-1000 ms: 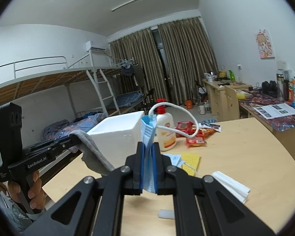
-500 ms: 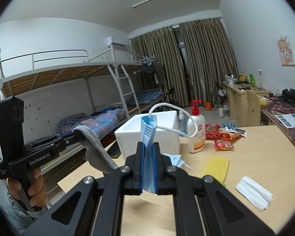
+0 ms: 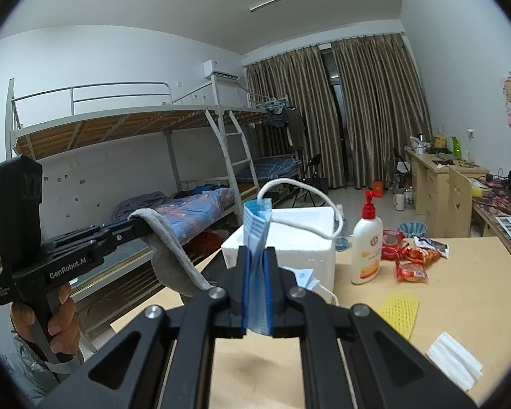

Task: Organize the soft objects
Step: 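Carry the grey sock with the left gripper over the white foam box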

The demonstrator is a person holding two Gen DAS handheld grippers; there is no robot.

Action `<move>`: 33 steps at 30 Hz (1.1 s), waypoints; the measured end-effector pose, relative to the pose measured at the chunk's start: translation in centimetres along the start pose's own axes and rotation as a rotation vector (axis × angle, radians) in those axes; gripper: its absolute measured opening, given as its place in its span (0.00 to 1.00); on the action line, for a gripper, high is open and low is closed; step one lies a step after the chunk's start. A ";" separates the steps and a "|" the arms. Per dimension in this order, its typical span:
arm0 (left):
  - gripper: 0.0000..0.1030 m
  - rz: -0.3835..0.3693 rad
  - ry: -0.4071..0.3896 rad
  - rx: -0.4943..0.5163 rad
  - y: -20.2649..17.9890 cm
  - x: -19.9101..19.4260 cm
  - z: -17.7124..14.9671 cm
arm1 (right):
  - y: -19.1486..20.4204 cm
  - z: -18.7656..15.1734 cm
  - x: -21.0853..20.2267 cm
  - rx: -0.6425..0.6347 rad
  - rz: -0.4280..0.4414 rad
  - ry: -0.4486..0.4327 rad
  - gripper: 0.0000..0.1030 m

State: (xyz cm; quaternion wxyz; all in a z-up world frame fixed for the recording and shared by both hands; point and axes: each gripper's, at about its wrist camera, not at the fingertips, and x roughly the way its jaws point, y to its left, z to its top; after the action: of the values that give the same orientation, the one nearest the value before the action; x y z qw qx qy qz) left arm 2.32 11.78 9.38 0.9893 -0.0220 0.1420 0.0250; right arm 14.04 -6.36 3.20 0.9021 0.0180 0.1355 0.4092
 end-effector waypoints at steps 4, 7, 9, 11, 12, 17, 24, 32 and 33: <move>0.08 -0.005 -0.013 0.001 0.4 0.2 1.4 | -0.1 1.0 0.7 -0.005 0.012 -0.004 0.10; 0.08 -0.004 -0.024 0.000 0.5 0.5 2.2 | -0.1 1.5 1.2 -0.010 0.015 -0.004 0.10; 0.08 -0.003 -0.025 -0.004 0.7 0.9 2.7 | -0.1 1.8 1.6 -0.015 0.017 -0.003 0.10; 0.08 -0.003 -0.027 -0.006 0.8 1.2 3.0 | -0.1 2.1 2.0 -0.019 0.019 -0.004 0.10; 0.08 -0.001 -0.027 -0.007 0.8 1.5 3.3 | -0.1 2.3 2.2 -0.021 0.019 -0.005 0.10; 0.08 0.000 -0.037 -0.010 1.3 2.9 4.9 | -0.4 3.2 3.2 -0.022 0.018 -0.006 0.10; 0.08 0.003 -0.088 0.002 1.5 4.1 7.2 | -0.7 5.0 4.6 -0.029 0.024 -0.014 0.10; 0.08 0.003 -0.080 0.010 1.9 7.3 8.2 | -1.1 6.0 6.7 -0.041 0.034 -0.013 0.10; 0.08 0.005 -0.082 0.011 2.0 7.6 8.3 | -1.2 6.1 7.0 -0.041 0.035 -0.012 0.10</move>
State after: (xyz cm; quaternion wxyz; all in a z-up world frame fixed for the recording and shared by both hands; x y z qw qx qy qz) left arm 11.83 14.49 15.10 0.9943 -0.0153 0.1015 0.0276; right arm 20.94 -1.46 7.30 0.8958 0.0043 0.1211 0.4277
